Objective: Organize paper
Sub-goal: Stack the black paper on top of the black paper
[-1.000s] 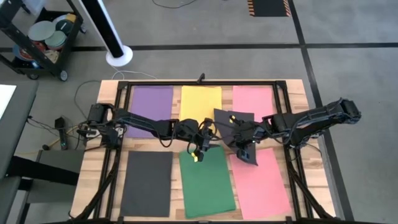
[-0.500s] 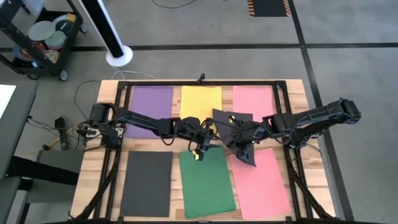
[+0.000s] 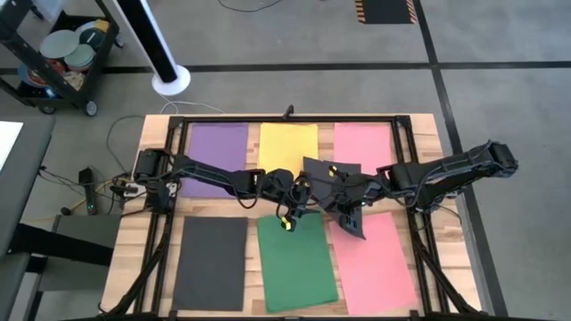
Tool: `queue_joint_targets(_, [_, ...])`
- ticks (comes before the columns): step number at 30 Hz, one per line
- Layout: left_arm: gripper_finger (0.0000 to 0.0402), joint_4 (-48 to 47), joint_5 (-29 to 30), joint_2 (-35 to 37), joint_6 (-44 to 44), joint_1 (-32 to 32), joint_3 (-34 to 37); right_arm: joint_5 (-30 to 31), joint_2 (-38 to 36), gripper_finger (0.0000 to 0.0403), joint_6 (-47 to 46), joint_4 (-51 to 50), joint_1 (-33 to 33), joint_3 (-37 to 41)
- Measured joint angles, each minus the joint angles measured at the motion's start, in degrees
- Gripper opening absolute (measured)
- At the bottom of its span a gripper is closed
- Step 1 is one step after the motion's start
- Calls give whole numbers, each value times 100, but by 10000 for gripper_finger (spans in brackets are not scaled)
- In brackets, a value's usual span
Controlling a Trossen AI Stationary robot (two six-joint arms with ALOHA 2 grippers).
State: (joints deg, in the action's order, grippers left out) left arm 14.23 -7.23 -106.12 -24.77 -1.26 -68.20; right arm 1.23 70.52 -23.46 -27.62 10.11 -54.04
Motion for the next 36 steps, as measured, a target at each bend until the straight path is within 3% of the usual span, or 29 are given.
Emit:
queue_joint_targets(8, [117,-11,72,0,-108,0,0,0,0,0,0,30,2,0])
queue_joint_targets(15, [10,31,228,0,-351,0,0,1,0,0,0,109,2,0])
queue_joint_targets(22, [1,-11,152,0,-408,-42,0,6,0,0,15,144,2,0])
queue_joint_targets(27, [1,-557,152,0,-486,-46,0,47,-23,3,15,384,2,0])
queue_joint_targets(36, [0,-1888,314,345,-693,-222,1,59,-292,70,135,405,2,0])
